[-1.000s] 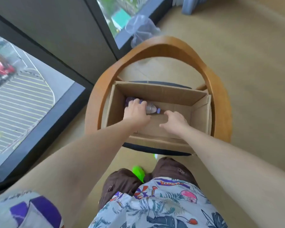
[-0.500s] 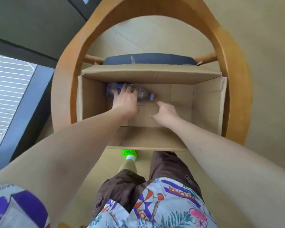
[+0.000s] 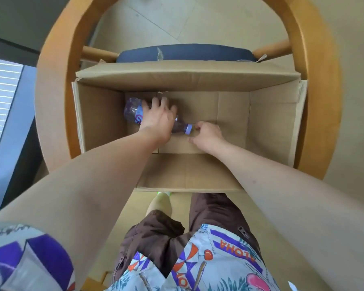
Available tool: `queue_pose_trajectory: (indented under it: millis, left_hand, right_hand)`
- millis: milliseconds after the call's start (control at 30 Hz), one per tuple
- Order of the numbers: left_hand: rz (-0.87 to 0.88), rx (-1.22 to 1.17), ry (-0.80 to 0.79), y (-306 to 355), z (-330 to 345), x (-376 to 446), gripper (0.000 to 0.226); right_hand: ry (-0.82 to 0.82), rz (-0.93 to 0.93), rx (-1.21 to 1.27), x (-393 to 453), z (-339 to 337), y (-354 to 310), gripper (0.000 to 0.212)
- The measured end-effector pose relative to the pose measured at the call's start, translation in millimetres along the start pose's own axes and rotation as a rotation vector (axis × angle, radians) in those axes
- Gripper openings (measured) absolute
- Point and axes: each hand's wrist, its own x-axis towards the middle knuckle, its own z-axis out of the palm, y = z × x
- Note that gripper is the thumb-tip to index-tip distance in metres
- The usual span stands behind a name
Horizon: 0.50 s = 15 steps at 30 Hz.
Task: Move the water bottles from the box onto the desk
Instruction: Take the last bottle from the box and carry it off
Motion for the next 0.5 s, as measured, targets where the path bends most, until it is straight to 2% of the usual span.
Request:
queue_pose_trajectory:
  millis: [133,233,367,500]
  left_hand:
    - [0.098,-0.093,-0.205,-4,-3,-4,0.063]
    - [0.03,-0.33,-0.333,-8,-7,-18,0.06]
    - [-0.006,-0.484,-0.351,-5,-11,-43,0.052]
    - [0.055,-0.471,-0.421,-9,-38,-67,0.063]
  right_hand:
    - [-0.018,0.018,0.015,-7,-9,1,0.05]
    - [-0.03,0.011,0.111,-16,-22,-4,0.056]
    - [0.023,-0.029,0.147,-29,-44,-16,0.05]
    - [0.037,-0.087,0.054,-48,-63,-32,0.052]
